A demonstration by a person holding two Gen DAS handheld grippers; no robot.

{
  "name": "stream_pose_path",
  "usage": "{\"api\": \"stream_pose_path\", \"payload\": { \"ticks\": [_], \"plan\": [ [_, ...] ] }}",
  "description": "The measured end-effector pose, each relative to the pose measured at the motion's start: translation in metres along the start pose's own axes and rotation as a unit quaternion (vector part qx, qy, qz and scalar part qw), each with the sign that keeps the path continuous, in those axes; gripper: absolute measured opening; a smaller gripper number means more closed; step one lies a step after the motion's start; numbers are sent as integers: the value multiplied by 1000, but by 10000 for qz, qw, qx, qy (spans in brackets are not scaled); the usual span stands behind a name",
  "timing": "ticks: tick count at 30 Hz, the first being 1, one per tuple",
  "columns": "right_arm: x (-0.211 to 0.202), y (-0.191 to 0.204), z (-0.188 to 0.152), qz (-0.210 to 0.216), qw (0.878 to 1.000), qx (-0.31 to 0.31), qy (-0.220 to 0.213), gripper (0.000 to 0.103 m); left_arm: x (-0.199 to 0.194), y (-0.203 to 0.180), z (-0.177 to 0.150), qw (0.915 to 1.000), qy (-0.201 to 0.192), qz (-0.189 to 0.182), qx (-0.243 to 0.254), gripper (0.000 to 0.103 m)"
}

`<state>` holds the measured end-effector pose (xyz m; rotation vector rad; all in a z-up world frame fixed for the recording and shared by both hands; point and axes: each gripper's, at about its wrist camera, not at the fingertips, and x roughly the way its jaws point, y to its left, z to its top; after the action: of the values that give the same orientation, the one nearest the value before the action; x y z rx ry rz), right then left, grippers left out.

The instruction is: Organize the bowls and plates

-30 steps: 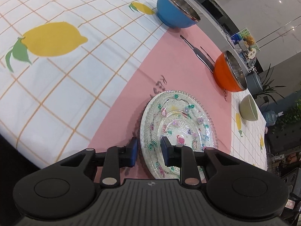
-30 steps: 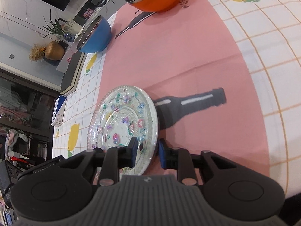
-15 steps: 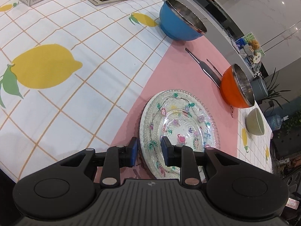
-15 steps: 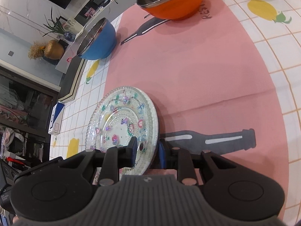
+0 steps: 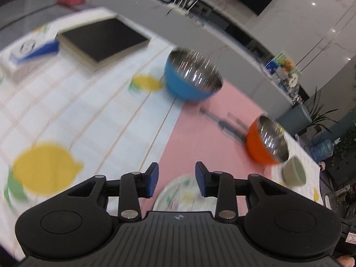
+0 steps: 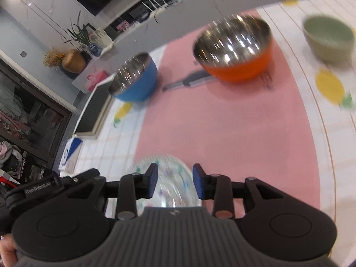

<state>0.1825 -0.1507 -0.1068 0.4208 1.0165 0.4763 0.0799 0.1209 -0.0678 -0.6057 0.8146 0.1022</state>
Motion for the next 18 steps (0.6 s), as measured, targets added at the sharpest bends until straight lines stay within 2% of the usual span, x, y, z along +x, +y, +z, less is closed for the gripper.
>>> {"api": "stream_pose_path", "payload": {
  "ticks": [5,9,18],
  "plan": [
    [18,25,32,-87,9992,-342,-167,38,9,-13,34,9996,-208,32,201,43],
    [38,46,55,-87,9980,-595,-198,38,20,-19,55,9983,-350,211,416,43],
    [87,80,95,-387,9937,-1014,-289,37,48,-15,98,9975,-467,379,377,44]
  ]
}}
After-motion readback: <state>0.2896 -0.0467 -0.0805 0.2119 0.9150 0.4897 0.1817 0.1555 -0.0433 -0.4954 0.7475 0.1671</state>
